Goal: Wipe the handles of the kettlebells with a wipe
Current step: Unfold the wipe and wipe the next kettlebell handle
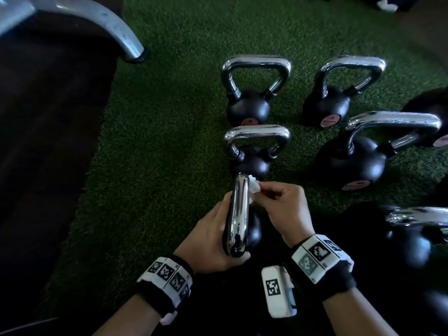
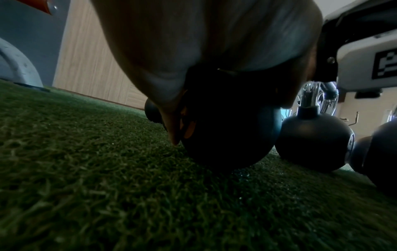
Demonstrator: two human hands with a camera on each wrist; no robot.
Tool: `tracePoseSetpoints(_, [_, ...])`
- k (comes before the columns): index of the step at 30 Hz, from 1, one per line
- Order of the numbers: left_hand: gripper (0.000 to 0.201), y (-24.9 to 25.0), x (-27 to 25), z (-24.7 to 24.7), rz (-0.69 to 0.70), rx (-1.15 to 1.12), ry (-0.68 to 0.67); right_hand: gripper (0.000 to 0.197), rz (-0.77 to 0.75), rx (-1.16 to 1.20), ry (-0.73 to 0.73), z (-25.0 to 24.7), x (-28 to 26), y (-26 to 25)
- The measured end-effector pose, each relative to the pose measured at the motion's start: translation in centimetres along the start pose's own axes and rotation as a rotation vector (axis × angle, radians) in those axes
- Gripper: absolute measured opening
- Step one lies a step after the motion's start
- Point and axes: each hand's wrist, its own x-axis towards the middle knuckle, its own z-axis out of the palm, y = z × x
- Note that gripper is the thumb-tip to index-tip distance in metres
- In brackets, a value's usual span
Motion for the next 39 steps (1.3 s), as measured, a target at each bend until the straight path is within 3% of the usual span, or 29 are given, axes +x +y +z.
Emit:
tracePoseSetpoints(4, [0.115,-0.3,-0.1,0.2,0.032,0.001,-0.006,0.017,-0.125,-0.027,0.043,0.2,0.2,-0.8])
tracePoseSetpoints(9, [0.116,0.1,-0.1,0.0,0.051,-0.048,0.018,0.019,-0.066,-0.030,-0.028,0.4,0.7,-0.9])
tracePoseSetpoints(13, [0.123,-0.5,-0.1,0.4,0.031,-0.067,0.020,0.017,-0.292,-0.153,0.050,0.2,-0.5,-1.9])
tracePoseSetpoints(18, [0.105,-0.5,-0.4,0.1,0.063,-0.160,0.064,0.014,-0.453,-0.200,-0.077,-0.2,-3.2,-3.5])
tracePoseSetpoints(22, [0.108,-0.6,-0.4,0.1,0.057,-0.157,0.093,0.017,-0.375,-0.208,-0.116,-0.1,-2.1,-4.7])
tracePoseSetpoints(25, [0.082,-1.0,-0.3,0.0,0.021,-0.239,0.093,0.015,-0.386,-0.292,-0.178,-0.3,-3.2,-5.2])
tracePoseSetpoints(28, [0.094,-1.0,-0.3,0.1,-0.018,-0.351,0.081,0.014,-0.308,-0.278,-0.279,-0.3,-4.5,-5.5])
tracePoseSetpoints(33, [0.096,-0.7,-0.1,0.1,-0.082,-0.349,0.076,0.014,-0.283,-0.229,-0.273,-0.5,-4.1,-5.2])
tracePoseSetpoints(36, [0.081,-1.2,-0.1,0.2,-0.143,-0.393,0.062,0.016,-0.206,-0.235,-0.394,-0.9,-5.0,-4.7])
tracePoseSetpoints(39, [0.074,-1.4,-0.3,0.4,-0.171,-0.404,0.047,0.016,-0.181,-0.242,-0.420,-1.0,-5.3,-4.5])
